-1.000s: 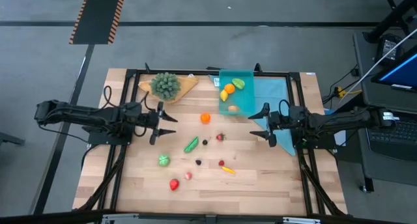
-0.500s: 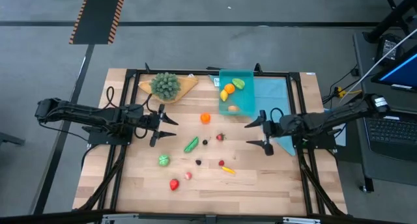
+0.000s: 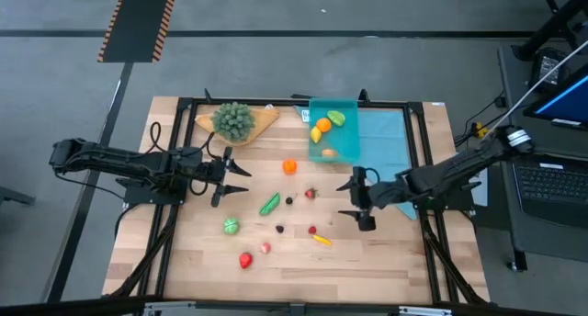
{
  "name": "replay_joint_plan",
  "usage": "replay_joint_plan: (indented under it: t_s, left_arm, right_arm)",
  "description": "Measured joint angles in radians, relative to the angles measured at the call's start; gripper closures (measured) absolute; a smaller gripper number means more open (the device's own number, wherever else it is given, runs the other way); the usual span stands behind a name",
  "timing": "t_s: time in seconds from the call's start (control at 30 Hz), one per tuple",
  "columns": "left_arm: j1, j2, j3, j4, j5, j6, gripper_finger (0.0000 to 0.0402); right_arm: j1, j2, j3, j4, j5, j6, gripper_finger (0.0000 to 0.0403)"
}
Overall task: Pick and placing Produce into tupperware
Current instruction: Put the top red strawberry into the blue bin
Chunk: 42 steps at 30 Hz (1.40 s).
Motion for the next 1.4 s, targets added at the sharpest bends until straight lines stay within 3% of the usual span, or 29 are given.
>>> replay_joint_plan:
  t_s: [0.2,0.8,1.4]
  left_arm:
    - [0.0,0.0,0.0,-0.001,0.0,0.0,0.0195]
    - [0.0,0.0,0.0,-0.004,0.0,0.001,0.0195]
    - [0.0,0.0,0.0,-0.008,0.0,0.001,0.0195]
  right_arm:
    - [-0.023,0.125,0.009,0.031,0.004,-0.006,0.0086]
    - [-0.124,0.409,0.01,0.34,0.002,0.025,0.0086]
    - [-0.164,0.581,0.009,0.478,-0.006,0.048,0.0086]
